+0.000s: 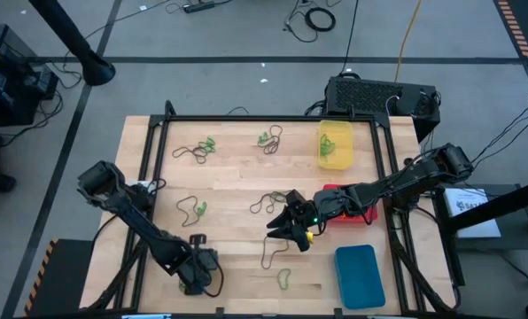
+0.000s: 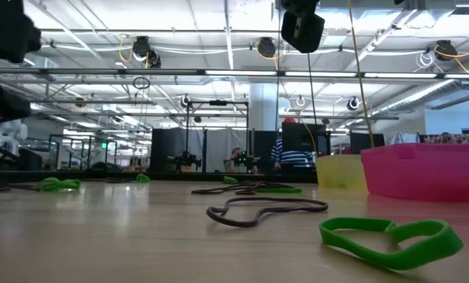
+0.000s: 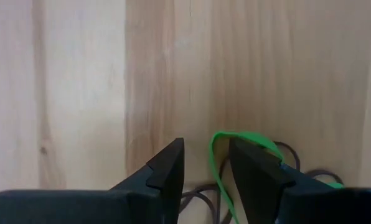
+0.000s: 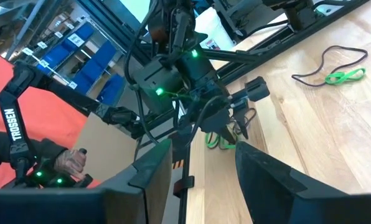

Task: Sort rubber bands into baskets
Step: Put the green rubber band into the yellow bin

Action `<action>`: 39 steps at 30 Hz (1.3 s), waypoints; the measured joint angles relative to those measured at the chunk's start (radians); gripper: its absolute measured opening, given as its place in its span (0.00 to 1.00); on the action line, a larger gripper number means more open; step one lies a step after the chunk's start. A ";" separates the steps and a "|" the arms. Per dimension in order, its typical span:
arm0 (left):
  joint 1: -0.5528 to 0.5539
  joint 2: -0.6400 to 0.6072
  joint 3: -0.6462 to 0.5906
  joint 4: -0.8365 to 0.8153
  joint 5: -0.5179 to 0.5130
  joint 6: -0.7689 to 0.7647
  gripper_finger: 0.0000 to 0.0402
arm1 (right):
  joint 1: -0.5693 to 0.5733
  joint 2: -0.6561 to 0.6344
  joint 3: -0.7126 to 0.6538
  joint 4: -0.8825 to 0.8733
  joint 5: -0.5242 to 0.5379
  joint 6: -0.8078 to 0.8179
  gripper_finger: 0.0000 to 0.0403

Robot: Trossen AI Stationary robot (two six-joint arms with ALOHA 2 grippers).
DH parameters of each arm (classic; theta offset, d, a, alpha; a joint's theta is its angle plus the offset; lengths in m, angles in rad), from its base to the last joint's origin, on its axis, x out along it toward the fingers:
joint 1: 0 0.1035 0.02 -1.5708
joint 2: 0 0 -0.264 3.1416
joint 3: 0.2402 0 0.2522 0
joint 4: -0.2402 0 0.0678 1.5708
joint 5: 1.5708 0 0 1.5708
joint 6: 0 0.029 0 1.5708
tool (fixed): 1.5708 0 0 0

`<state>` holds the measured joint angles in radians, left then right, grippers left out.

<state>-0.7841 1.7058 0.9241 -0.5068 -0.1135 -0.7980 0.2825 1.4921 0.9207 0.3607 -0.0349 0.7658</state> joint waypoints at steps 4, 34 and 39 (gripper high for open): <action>-0.001 0.021 0.002 0.008 0.003 -0.006 0.33 | 0.000 0.000 0.000 0.000 0.000 0.000 0.42; 0.113 0.014 0.244 -0.088 -0.036 0.280 0.02 | -0.024 -0.043 0.000 -0.058 -0.142 0.076 0.42; 0.183 0.013 0.310 -0.190 -0.180 0.436 0.02 | -0.047 -0.166 0.000 -0.299 -0.156 0.095 0.42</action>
<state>-0.6009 1.7191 1.2342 -0.6966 -0.2938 -0.3616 0.2356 1.3257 0.9207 0.0620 -0.1909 0.8607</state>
